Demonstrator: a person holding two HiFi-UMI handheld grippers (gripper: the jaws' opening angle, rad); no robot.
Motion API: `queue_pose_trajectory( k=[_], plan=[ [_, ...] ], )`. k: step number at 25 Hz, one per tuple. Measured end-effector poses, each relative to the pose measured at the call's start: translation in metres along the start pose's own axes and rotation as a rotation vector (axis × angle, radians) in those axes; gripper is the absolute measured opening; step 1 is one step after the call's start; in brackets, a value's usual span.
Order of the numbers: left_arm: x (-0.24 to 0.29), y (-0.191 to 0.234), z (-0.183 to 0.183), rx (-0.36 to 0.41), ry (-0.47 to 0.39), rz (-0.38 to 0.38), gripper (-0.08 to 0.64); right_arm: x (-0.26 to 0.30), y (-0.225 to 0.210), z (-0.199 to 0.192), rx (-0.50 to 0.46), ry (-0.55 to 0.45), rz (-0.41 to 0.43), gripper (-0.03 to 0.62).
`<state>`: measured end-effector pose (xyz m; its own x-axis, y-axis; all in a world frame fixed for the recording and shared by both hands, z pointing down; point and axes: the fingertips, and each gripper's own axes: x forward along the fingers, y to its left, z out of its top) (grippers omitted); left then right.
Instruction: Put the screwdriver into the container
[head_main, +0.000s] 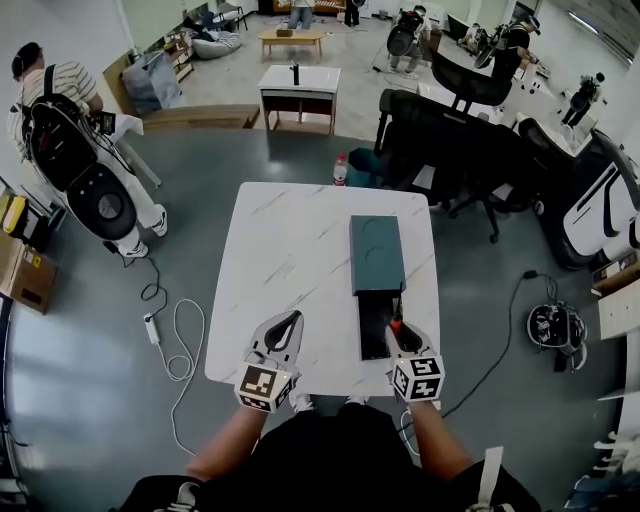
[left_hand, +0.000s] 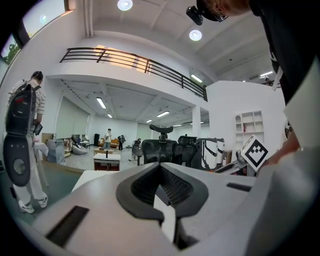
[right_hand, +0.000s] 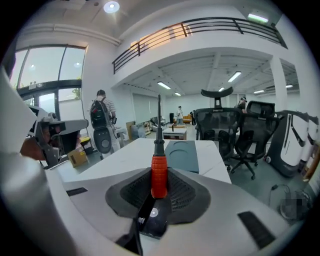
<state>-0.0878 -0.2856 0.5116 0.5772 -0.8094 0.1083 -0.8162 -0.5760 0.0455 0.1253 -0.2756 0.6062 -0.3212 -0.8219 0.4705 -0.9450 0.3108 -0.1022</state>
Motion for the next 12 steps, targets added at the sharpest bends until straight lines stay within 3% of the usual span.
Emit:
queue_pose_trajectory(
  k=[6,12],
  plan=[
    [0.002,-0.003,-0.018,-0.049,0.012,-0.002,0.006,0.024,0.000,-0.045,0.120,0.191,0.011,0.109],
    [0.000,0.001,-0.023,-0.050,0.027,-0.004,0.006,0.036,-0.011,-0.087,0.208,0.397,-0.016,0.109]
  ],
)
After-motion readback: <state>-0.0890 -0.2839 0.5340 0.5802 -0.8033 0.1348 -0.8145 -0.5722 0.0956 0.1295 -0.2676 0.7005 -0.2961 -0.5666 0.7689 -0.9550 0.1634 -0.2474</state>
